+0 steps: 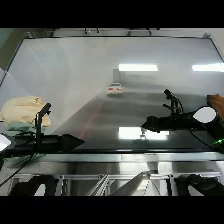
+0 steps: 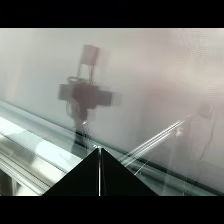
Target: Fold the shirts.
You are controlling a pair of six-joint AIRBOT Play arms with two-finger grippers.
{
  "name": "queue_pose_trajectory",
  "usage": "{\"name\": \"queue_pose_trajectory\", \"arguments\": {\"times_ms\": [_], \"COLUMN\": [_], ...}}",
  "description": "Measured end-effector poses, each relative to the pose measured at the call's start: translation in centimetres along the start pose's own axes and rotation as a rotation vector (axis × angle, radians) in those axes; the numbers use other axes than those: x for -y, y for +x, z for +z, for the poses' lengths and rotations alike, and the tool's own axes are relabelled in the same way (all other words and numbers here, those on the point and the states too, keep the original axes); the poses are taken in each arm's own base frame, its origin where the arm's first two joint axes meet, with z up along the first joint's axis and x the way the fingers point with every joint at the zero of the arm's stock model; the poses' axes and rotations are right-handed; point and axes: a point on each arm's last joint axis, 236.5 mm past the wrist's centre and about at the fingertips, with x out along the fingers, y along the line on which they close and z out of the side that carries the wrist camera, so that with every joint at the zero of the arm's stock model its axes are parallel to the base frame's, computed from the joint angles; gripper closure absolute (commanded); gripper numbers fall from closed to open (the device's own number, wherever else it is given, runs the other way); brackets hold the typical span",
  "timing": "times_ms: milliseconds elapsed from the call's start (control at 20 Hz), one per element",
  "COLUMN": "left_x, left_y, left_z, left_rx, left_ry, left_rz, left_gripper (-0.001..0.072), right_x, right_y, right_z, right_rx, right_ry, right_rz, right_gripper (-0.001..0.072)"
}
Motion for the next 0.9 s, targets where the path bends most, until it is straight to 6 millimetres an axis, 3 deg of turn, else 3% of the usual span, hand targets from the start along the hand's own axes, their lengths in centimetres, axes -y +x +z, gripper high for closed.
{"name": "queue_pose_trajectory", "arguments": {"times_ms": [200, 350, 400, 450, 500, 600, 700, 800, 900], "left_x": [0.1, -0.5, -1.3, -2.7, -4.5, -8.5, -13.3, -18.5, -23.8], "left_y": [-0.2, -2.5, -4.1, -6.4, -9.2, -15.8, -22.7, -28.4, -31.6], "left_z": [0.3, 3.6, 5.6, 7.9, 10.3, 13.9, 15.6, 15.2, 13.7], "left_rx": [0.015, 0.085, 0.127, 0.185, 0.249, 0.387, 0.523, 0.625, 0.676], "left_ry": [0.005, 0.005, 0.003, -0.005, -0.027, -0.11, -0.228, -0.364, -0.498], "left_rz": [0.006, 0.07, 0.121, 0.194, 0.277, 0.432, 0.563, 0.654, 0.692], "left_gripper": [0.0686, 0.0683, 0.0511, 0.0107, -0.0001, 0.0, 0.0, 0.0, 0.0001], "right_x": [0.0, 0.0, 0.0, 0.0, 0.0, 0.0, 0.0, 0.0, 0.0], "right_y": [0.0, 0.0, 0.0, 0.0, 0.0, 0.0, 0.0, 0.0, 0.0], "right_z": [0.0, 0.0, 0.0, 0.0, 0.0, 0.0, 0.0, 0.0, 0.0], "right_rx": [0.0, 0.002, 0.002, 0.002, 0.001, 0.001, 0.001, 0.001, 0.0], "right_ry": [0.0, 0.0, 0.0, 0.0, 0.0, 0.0, 0.0, 0.0, 0.0], "right_rz": [0.0, -0.001, -0.001, -0.001, -0.001, -0.001, -0.001, 0.0, 0.0], "right_gripper": [0.0692, 0.0692, 0.0692, 0.0692, 0.0692, 0.0692, 0.0692, 0.0692, 0.0692]}}
